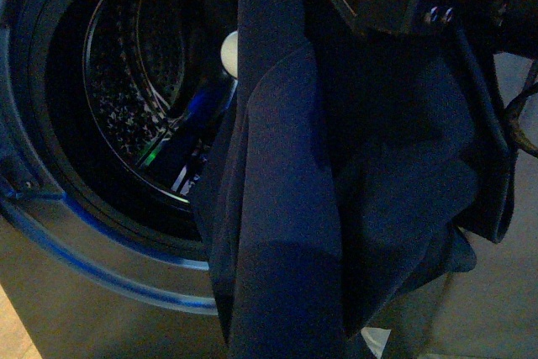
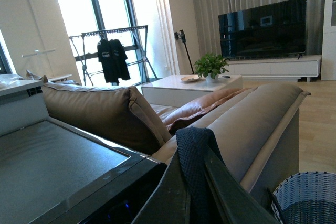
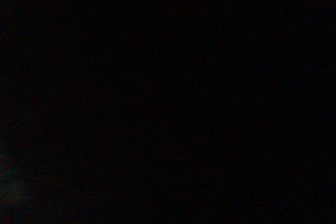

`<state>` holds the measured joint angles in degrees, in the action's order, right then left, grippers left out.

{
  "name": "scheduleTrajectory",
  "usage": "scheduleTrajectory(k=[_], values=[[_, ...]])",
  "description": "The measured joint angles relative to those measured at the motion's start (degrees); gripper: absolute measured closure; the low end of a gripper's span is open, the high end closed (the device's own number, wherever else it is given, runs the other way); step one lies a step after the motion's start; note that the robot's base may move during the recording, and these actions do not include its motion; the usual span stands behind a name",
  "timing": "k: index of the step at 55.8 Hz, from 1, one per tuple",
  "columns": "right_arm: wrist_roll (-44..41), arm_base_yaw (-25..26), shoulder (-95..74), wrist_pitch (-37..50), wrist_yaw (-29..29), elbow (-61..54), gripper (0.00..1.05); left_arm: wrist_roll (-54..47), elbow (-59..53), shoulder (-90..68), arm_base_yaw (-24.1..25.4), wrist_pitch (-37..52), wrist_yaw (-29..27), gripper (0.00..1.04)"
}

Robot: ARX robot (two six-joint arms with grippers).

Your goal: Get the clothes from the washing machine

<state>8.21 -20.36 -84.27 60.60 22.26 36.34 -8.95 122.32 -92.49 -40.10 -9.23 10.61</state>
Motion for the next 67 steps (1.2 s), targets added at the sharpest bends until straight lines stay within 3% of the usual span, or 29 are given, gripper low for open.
scheduleTrajectory(k=[12,17,22,32,44,51,67], values=[[-0.7,4.2,-0.3,3.8,-6.3,0.5,0.62,0.0,0.0,0.0,0.0,0.0,0.0,1.01],[-0.9,8.9,2.5,5.7,-7.2,0.1,0.83,0.0,0.0,0.0,0.0,0.0,0.0,1.01],[-0.9,13.5,6.6,6.0,-6.6,-0.5,0.97,0.0,0.0,0.0,0.0,0.0,0.0,1.01],[0.3,22.8,12.6,4.7,-2.1,-0.5,0.98,0.1,0.3,0.0,0.0,0.0,0.0,0.78],[9.0,45.9,16.5,1.1,4.9,11.9,0.98,0.1,0.3,0.0,0.0,0.0,0.0,0.27],[12.8,55.0,14.4,-0.3,6.8,19.8,0.98,0.1,0.4,0.0,0.0,0.0,0.0,0.05],[16.2,74.5,6.2,-5.7,11.1,35.2,0.98,0.1,0.4,0.0,0.0,0.0,0.0,0.07]])
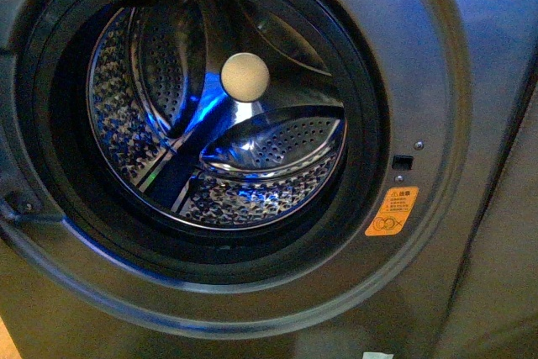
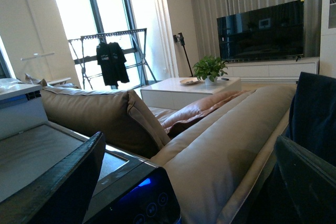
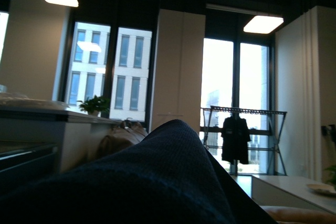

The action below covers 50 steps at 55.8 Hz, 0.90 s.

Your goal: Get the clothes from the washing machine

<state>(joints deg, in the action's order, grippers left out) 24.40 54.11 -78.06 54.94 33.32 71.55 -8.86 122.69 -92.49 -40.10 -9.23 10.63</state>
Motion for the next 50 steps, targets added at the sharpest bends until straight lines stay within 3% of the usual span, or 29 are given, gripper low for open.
scheduleTrajectory(k=[12,22,27,46,50], values=[[-3.8,14.6,-10.2,-17.1,5.7,10.7,0.98,0.0,0.0,0.0,0.0,0.0,0.0,0.07],[-12.2,20.3,-18.3,-25.4,5.8,12.3,0.98,0.0,0.0,0.0,0.0,0.0,0.0,0.07],[-18.6,21.7,-23.2,-35.5,6.9,12.0,0.98,0.0,0.0,0.0,0.0,0.0,0.0,0.07],[-31.2,19.6,-28.4,-56.1,11.8,1.7,0.43,0.0,0.0,0.0,0.0,0.0,0.0,0.07],[-34.2,18.5,-28.4,-61.8,13.7,-1.0,0.26,0.0,0.0,0.0,0.0,0.0,0.0,0.07]])
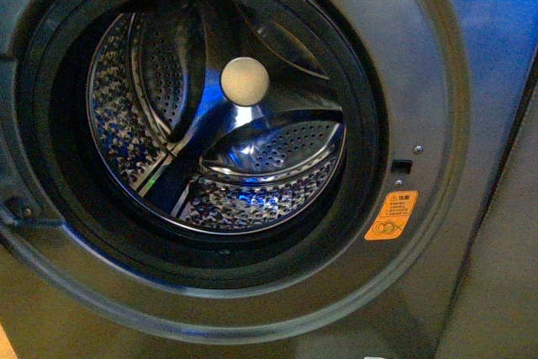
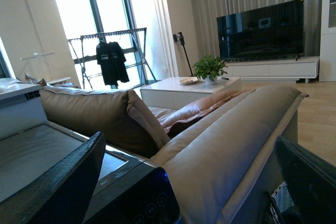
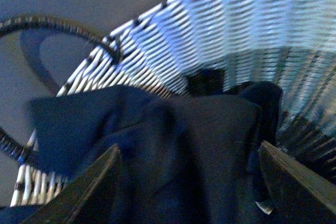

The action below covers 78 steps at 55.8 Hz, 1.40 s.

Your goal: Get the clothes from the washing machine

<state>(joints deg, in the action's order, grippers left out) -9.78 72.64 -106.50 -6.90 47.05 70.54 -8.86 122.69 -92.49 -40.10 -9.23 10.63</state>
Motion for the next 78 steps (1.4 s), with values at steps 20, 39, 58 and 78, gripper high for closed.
scheduleTrajectory(k=[20,39,58,78], values=[[7.0,-4.9,8.0,7.8,5.6,-8.5,0.07,0.0,0.0,0.0,0.0,0.0,0.0,0.07],[25.0,-22.9,37.7,34.1,6.0,-27.9,0.07,0.0,0.0,0.0,0.0,0.0,0.0,0.07],[25.4,-58.0,65.7,43.5,-22.6,-51.7,0.11,0.0,0.0,0.0,0.0,0.0,0.0,0.07],[10.4,-72.5,79.2,27.6,-47.0,-63.7,0.8,0.0,0.1,0.0,0.0,0.0,0.0,0.07]])
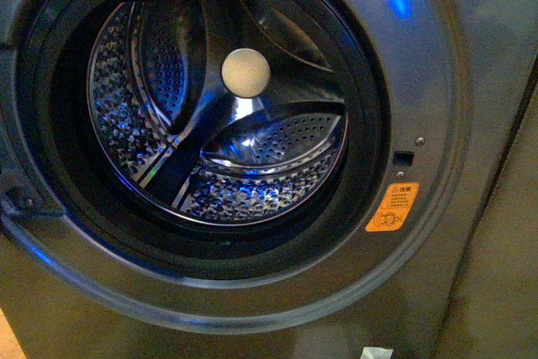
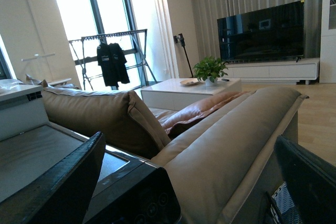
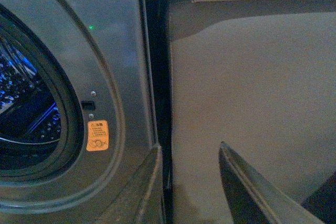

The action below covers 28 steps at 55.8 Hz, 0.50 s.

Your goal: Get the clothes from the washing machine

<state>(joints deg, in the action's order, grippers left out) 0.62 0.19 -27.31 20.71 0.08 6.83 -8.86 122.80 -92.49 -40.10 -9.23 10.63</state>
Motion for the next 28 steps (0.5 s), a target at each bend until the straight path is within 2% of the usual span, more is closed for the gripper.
scheduleTrajectory(k=[8,28], values=[[-0.4,0.0,2.8,-1.4,0.0,-1.9,1.03,0.0,0.0,0.0,0.0,0.0,0.0,0.07],[-0.5,0.0,10.1,-5.9,0.0,-4.5,1.02,0.0,0.0,0.0,0.0,0.0,0.0,0.07]])
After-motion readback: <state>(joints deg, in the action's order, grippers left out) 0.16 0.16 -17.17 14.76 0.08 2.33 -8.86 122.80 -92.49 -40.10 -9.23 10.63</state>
